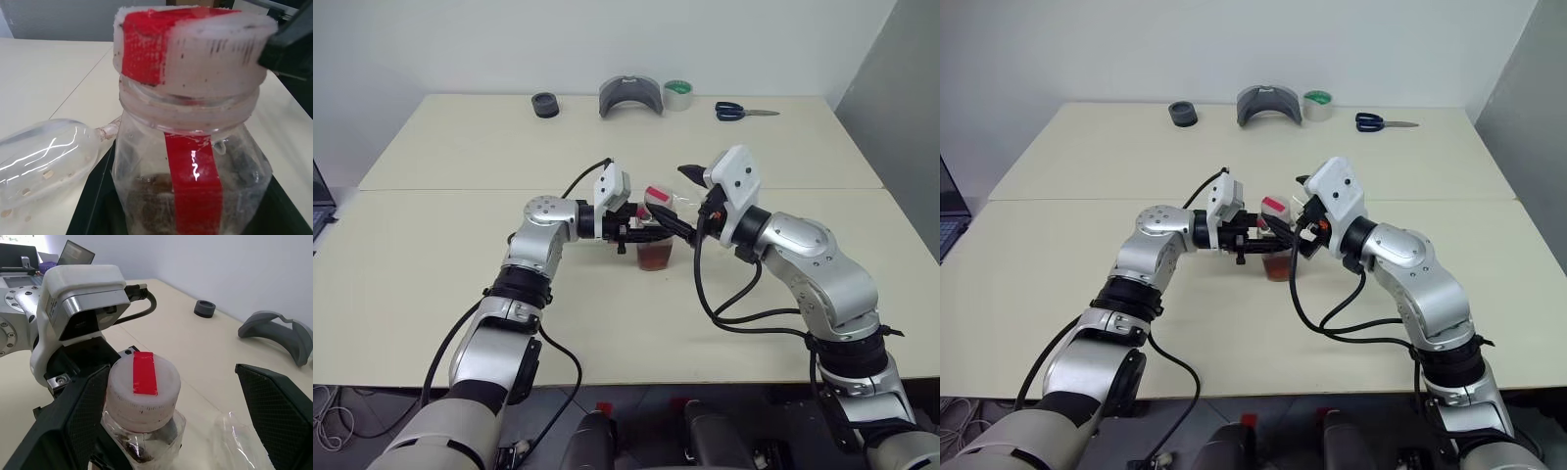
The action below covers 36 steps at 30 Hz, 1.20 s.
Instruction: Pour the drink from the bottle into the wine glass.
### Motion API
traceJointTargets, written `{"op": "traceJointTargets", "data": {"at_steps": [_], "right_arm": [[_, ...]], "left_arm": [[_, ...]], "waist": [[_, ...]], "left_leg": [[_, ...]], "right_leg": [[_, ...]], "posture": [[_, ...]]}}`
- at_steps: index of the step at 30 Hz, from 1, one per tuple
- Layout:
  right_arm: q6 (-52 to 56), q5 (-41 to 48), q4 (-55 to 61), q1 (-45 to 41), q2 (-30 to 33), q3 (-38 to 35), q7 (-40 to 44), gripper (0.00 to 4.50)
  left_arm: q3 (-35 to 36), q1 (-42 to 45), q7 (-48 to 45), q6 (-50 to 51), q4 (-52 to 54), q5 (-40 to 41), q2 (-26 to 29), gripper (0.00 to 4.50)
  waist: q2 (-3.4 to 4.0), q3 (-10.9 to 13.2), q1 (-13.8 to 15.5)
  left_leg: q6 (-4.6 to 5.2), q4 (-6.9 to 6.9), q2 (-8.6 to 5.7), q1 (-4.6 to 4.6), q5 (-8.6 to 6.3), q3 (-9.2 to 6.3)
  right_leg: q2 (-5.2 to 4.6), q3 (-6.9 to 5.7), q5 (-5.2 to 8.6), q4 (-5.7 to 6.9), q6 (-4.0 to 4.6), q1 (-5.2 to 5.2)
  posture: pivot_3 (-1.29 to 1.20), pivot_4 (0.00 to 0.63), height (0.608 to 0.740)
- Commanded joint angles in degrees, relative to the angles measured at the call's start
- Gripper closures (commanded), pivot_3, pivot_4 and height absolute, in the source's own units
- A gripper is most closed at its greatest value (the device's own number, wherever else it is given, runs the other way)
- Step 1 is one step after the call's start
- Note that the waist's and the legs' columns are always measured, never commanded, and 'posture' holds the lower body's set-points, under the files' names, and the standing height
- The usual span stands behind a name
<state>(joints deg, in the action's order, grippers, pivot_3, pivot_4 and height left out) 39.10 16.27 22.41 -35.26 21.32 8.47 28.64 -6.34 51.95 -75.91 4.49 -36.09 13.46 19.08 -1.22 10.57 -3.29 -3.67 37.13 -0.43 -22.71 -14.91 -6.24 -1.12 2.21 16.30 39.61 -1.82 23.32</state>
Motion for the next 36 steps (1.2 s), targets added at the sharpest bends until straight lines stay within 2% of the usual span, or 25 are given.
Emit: {"op": "traceJointTargets", "data": {"at_steps": [1, 36], "right_arm": [[-0.55, -0.39, 1.53, -0.36, 0.24, -1.27, -0.67, 0.16], [2.77, 3.21, 3.84, 0.65, 1.88, -3.85, -0.62, 0.16]], "left_arm": [[1.61, 1.28, -0.44, -1.28, 1.16, 1.23, 0.54, 2.72], [1.28, 1.01, -0.43, -1.66, 1.16, 1.03, 0.85, 2.72]], "waist": [[0.0, 0.0, 0.0], [0.0, 0.0, 0.0]], "left_leg": [[0.0, 0.0, 0.0, 0.0, 0.0, 0.0], [0.0, 0.0, 0.0, 0.0, 0.0, 0.0]], "right_leg": [[0.0, 0.0, 0.0, 0.0, 0.0, 0.0], [0.0, 0.0, 0.0, 0.0, 0.0, 0.0]], "posture": [[0.0, 0.15, 0.74], [0.0, 0.15, 0.74]]}}
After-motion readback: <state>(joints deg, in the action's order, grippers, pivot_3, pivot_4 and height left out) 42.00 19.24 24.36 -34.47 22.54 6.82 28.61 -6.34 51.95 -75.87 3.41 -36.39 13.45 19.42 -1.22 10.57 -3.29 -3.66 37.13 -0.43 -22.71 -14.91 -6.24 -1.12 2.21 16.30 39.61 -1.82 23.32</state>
